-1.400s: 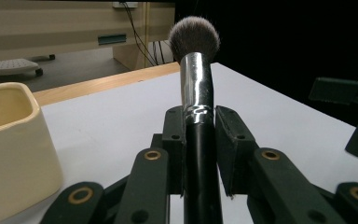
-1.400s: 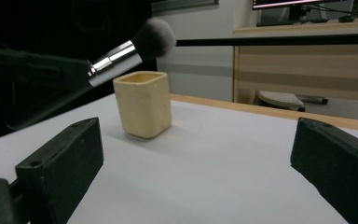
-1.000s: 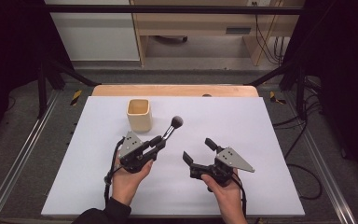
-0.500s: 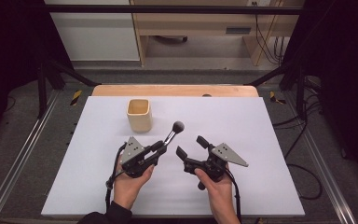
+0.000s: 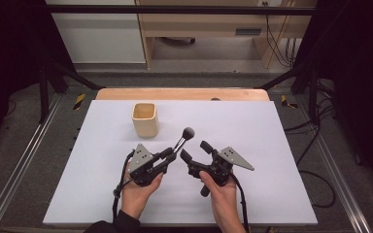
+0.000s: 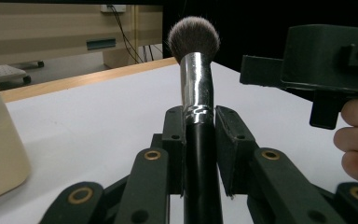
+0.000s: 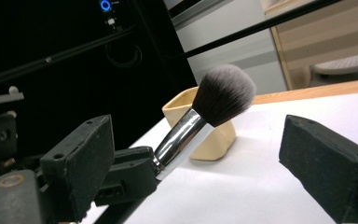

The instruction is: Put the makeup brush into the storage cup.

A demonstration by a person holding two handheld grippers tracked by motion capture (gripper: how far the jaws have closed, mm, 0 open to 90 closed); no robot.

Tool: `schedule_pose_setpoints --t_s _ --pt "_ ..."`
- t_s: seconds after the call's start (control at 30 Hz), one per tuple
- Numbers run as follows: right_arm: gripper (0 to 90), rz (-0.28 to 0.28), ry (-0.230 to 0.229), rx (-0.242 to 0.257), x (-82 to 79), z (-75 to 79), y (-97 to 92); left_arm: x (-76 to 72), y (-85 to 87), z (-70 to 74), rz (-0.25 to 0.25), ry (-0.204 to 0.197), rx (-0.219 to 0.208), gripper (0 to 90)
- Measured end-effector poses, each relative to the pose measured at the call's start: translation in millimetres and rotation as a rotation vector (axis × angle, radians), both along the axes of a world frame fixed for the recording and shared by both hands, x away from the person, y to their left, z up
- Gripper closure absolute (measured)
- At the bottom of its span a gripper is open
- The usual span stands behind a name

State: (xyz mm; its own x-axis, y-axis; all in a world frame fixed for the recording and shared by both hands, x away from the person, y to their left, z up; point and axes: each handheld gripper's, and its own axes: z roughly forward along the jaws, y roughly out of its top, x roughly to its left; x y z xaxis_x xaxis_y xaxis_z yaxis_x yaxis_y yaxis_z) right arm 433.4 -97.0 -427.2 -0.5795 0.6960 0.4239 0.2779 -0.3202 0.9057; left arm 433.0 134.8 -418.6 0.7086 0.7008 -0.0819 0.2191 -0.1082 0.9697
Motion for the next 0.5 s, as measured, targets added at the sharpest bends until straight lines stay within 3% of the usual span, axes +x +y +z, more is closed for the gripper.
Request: schedule_pose_setpoints --t_s 0.07,0.27,0.5 --pt "11.8 0.002 0.020 0.014 0.8 1.5 1.5 -0.1 -0.2 1.8 -0.002 -0.006 -0.001 74.4" --pt "11.8 0.008 0.011 0.032 7.2 10.5 5.9 2.5 1.0 10.7 0.002 -0.034 -0.012 74.4" --pt "14.8 0.024 0.058 0.075 18.9 16.0 9.9 4.1 0.6 14.5 0.001 -0.043 -0.015 74.4"
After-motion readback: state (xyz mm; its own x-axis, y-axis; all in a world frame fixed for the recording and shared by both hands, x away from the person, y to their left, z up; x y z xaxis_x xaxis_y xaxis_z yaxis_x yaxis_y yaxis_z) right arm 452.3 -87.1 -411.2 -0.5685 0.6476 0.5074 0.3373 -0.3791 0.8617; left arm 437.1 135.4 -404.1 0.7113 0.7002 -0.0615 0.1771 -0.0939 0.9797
